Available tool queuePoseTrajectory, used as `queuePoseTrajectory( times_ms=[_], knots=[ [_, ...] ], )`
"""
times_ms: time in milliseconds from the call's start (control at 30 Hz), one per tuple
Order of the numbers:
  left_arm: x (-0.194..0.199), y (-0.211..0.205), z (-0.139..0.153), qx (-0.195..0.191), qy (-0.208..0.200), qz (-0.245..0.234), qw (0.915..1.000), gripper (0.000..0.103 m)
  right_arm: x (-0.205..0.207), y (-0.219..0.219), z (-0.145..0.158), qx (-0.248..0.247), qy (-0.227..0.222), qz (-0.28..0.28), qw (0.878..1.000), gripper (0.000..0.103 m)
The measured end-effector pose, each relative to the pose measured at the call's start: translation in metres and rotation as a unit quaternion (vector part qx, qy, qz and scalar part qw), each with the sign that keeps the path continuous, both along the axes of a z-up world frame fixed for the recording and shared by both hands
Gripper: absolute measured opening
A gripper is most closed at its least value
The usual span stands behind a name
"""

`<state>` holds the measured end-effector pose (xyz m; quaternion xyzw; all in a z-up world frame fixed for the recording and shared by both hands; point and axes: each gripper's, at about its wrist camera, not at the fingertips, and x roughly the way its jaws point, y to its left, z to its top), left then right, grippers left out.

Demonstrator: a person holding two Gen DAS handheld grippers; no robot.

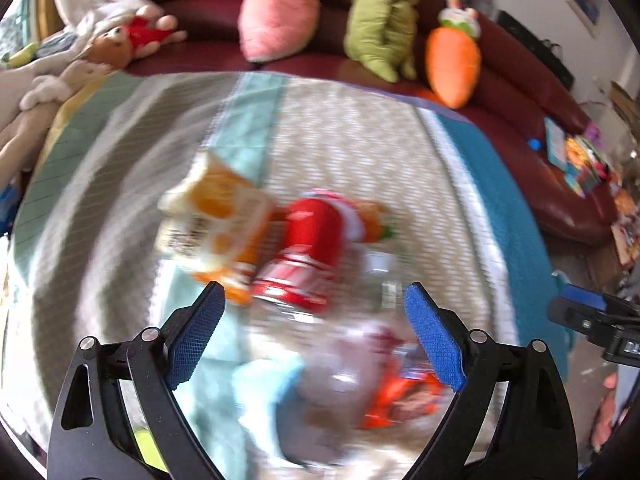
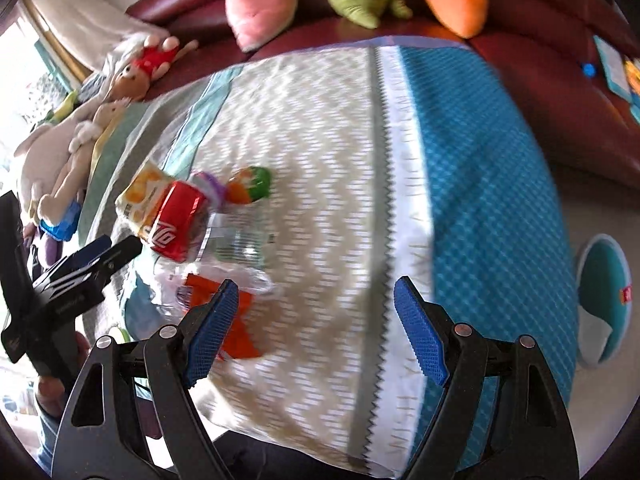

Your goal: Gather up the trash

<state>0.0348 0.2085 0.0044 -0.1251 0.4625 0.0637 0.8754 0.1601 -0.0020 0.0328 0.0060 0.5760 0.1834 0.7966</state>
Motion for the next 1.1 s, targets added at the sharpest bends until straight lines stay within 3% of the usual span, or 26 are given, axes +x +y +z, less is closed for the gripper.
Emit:
queuePoseTrajectory(
  times_ms=[267,600,633,700,800,967,1100],
  knots=[
    [0.016,0.078,-0.018,0.014,0.018,0.064,0.9977,0.091,0.020,0.075,-0.020,0.010,0.038,0.067,0.997,0.076],
    [0.053,0.091,-0.047,0.007,0.035,0.026,0.9990,0.091,0.050,0.138,-0.040,0.028,0.063,0.098,0.993,0.076],
    [0.053,0.088,-0.048,0.008,0.033,0.024,0.9991,0.089,0.052,0.141,-0.040,0.030,0.063,0.097,0.993,0.076],
    [0.053,0.085,-0.052,0.006,0.029,0.013,0.9995,0.045,0.057,0.145,-0.041,0.035,0.065,0.097,0.993,0.068],
    [0.046,0.084,-0.049,0.007,0.021,0.004,0.9997,0.028,0.062,0.155,-0.048,0.046,0.082,0.100,0.991,0.054],
    [0.035,0.096,-0.050,-0.006,0.023,0.014,0.9996,0.028,0.064,0.173,-0.062,0.064,0.108,0.110,0.986,0.053],
    [0.028,0.100,-0.053,-0.003,0.030,0.018,0.9994,0.035,0.067,0.183,-0.075,0.073,0.129,0.109,0.983,0.053]
  ],
)
